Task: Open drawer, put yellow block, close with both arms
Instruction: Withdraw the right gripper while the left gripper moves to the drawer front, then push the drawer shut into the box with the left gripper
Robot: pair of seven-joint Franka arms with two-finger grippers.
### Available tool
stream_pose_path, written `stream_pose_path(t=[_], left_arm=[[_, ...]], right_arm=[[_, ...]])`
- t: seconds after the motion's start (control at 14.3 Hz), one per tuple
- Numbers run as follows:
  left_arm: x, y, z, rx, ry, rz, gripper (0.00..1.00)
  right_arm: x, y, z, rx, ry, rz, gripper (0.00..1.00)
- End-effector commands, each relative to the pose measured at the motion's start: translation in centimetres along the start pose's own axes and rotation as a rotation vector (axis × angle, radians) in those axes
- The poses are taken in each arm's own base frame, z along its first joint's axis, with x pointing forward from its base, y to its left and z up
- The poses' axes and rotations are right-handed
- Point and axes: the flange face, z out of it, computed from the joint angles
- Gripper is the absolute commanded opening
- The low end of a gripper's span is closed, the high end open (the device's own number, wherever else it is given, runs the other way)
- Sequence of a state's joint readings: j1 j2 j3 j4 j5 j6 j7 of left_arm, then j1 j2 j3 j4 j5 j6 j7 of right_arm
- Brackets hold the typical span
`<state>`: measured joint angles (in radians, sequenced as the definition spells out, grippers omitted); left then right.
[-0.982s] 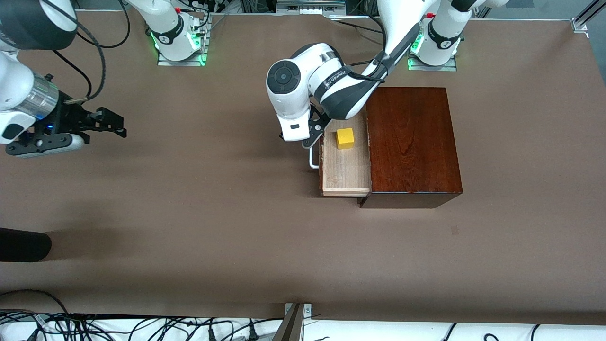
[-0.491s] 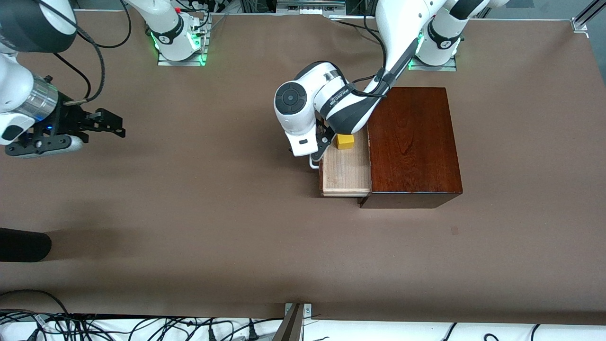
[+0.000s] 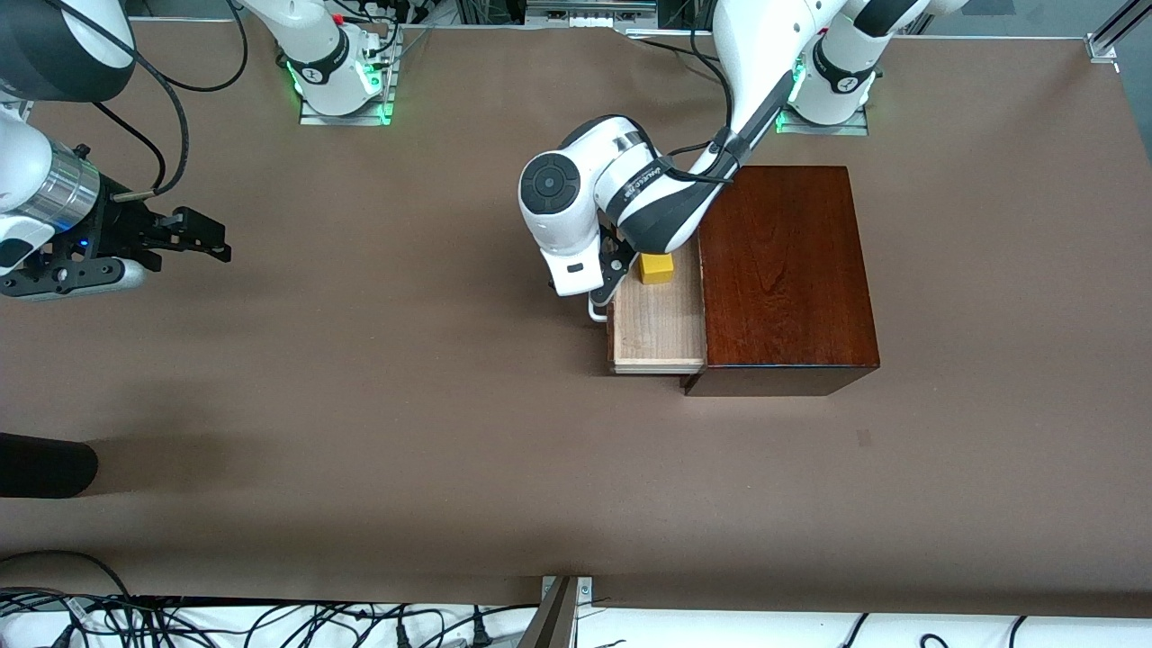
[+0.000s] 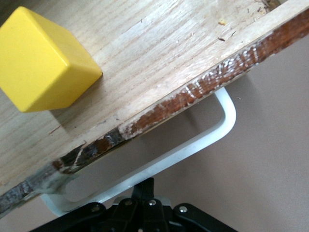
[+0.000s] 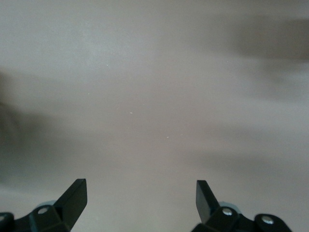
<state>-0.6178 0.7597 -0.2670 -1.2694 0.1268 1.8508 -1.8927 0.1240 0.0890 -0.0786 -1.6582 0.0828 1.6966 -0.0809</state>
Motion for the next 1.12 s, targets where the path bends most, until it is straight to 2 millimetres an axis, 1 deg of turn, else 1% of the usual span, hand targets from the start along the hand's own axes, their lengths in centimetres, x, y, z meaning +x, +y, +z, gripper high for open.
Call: stream_pose_path(t=[0.0, 0.14, 0.28, 0.42, 0.63, 0.84, 0.98, 1.05], left_arm=[[2.6, -0.7, -0.7, -0.001, 0.096, 0.009, 0.0], [3.6, -1.7, -1.3, 0.021, 0.112, 0.044, 0.0], [5.2, -2.5, -2.5, 0.061, 0.122, 0.079, 0.0], [6.3, -3.8, -2.9, 0.094, 0.135, 0.114, 0.0], [8.9, -5.3, -2.7, 0.124, 0.138, 0.145, 0.0], [11.3, -6.1, -2.0, 0.149, 0.132, 0.191, 0.0], [11.7, -6.1, -1.9, 0.148, 0.13, 0.191, 0.0], [11.7, -6.1, -1.7, 0.153, 0.132, 0.194, 0.0]], right_arm=[[0.0, 0.0, -0.6, 0.0, -0.014, -0.001, 1.0], [-0.8, 0.1, -0.6, -0.005, -0.066, 0.0, 1.0], [-1.0, 0.5, -0.5, -0.005, -0.088, 0.008, 1.0], [-1.3, 0.6, -0.6, -0.001, -0.099, 0.009, 1.0], [-1.3, 0.6, -1.2, 0.003, -0.09, 0.012, 1.0], [-1.4, 0.2, -0.9, 0.0, -0.106, 0.018, 1.0], [-1.3, 0.4, -1.1, 0.001, -0.1, 0.009, 1.0], [-1.3, 0.4, -1.4, -0.001, -0.092, 0.008, 1.0]])
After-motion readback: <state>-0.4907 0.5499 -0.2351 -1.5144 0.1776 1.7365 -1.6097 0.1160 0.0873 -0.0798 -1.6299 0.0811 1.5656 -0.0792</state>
